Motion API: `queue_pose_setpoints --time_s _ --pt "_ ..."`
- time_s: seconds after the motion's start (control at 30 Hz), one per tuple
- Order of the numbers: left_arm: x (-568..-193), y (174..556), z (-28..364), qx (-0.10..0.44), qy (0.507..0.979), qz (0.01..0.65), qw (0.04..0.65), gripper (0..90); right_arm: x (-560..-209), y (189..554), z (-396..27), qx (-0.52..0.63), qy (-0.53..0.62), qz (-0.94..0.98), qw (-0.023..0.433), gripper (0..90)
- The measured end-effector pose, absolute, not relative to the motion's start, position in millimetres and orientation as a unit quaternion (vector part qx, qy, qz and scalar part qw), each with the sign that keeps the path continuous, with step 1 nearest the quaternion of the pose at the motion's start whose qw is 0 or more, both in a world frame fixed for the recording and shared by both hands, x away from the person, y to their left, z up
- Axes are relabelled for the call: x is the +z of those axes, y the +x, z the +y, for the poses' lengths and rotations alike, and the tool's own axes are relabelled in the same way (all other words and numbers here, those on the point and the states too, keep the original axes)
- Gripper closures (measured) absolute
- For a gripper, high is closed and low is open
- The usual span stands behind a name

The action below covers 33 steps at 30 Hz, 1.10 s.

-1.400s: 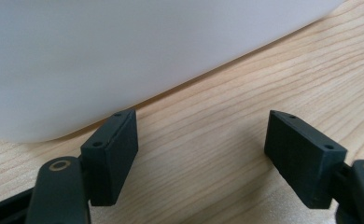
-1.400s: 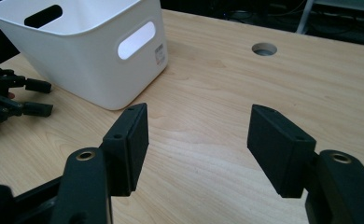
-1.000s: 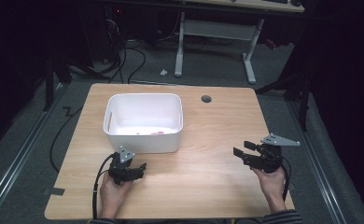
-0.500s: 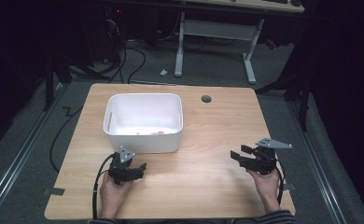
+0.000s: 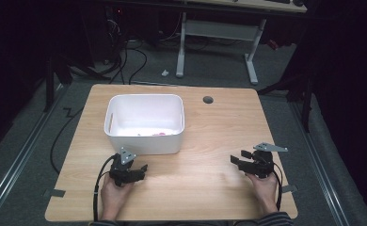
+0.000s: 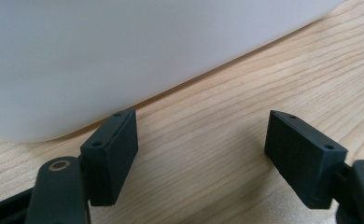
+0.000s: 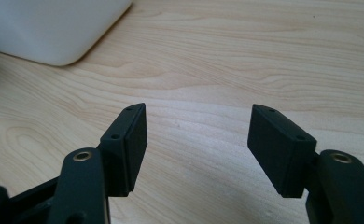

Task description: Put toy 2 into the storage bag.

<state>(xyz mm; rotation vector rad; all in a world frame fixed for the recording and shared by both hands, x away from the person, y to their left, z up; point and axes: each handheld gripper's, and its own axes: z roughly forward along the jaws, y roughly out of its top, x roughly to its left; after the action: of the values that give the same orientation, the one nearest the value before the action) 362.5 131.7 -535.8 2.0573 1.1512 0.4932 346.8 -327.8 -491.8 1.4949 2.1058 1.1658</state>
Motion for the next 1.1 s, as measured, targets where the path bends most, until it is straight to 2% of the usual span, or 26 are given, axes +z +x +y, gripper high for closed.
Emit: queue_pose_setpoints --time_s 0.83,1.1 --pt "-535.8 362.1 131.8 0.191 0.798 0.445 0.359 25.8 -526.7 354.0 -313.4 0.343 0.529 0.752 0.194 35.5" --pt "-535.8 362.3 132.0 0.19 0.798 0.445 0.358 25.8 -530.4 352.7 -304.5 0.321 0.507 0.766 0.229 32.9"
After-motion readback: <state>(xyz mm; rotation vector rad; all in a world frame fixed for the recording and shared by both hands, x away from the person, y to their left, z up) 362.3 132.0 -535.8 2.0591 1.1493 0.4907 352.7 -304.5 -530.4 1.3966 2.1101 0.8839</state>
